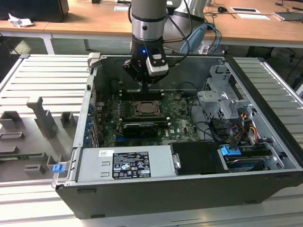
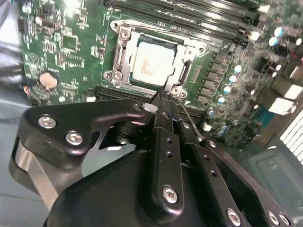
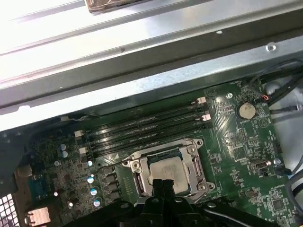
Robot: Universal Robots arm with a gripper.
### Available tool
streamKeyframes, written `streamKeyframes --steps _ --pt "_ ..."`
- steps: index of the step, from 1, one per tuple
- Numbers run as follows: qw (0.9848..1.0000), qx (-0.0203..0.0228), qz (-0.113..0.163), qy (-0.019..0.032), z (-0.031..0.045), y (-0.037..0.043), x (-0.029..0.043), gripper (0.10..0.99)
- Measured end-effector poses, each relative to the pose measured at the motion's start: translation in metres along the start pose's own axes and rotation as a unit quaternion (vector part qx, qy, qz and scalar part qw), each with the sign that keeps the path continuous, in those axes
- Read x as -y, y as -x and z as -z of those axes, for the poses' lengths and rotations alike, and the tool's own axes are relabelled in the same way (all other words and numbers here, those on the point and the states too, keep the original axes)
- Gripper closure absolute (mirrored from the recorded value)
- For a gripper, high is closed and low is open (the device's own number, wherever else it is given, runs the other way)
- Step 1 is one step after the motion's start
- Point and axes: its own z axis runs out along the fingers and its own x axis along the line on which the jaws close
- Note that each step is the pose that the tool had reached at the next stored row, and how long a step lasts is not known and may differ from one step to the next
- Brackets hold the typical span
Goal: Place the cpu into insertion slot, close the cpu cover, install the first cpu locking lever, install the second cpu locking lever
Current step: 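Install the first cpu locking lever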
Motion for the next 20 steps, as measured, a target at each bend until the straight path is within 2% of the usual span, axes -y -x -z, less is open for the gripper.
streamKeyframes --steps 2,3,6,10,14,18,20 --pt "0.9995 -0.0012 0.030 0.0002 0.0000 0.0000 0.0000 0.980" --pt "0.9988 -0.0018 0.048 0.0004 -0.0001 0.0000 0.0000 0.980" --pt "0.9973 -0.0028 0.073 0.0005 -0.0001 0.0000 0.0000 0.980" --pt "0.9955 -0.0036 0.095 0.0007 -0.0001 0.0000 0.0000 0.980" --pt "0.9945 -0.0040 0.105 0.0007 -0.0001 0.0001 0.0000 0.980" --pt "0.9913 -0.0050 0.131 0.0009 -0.0001 0.0001 0.0000 0.980" --pt "0.9909 -0.0052 0.134 0.0012 -0.0002 -0.0020 0.0005 0.980"
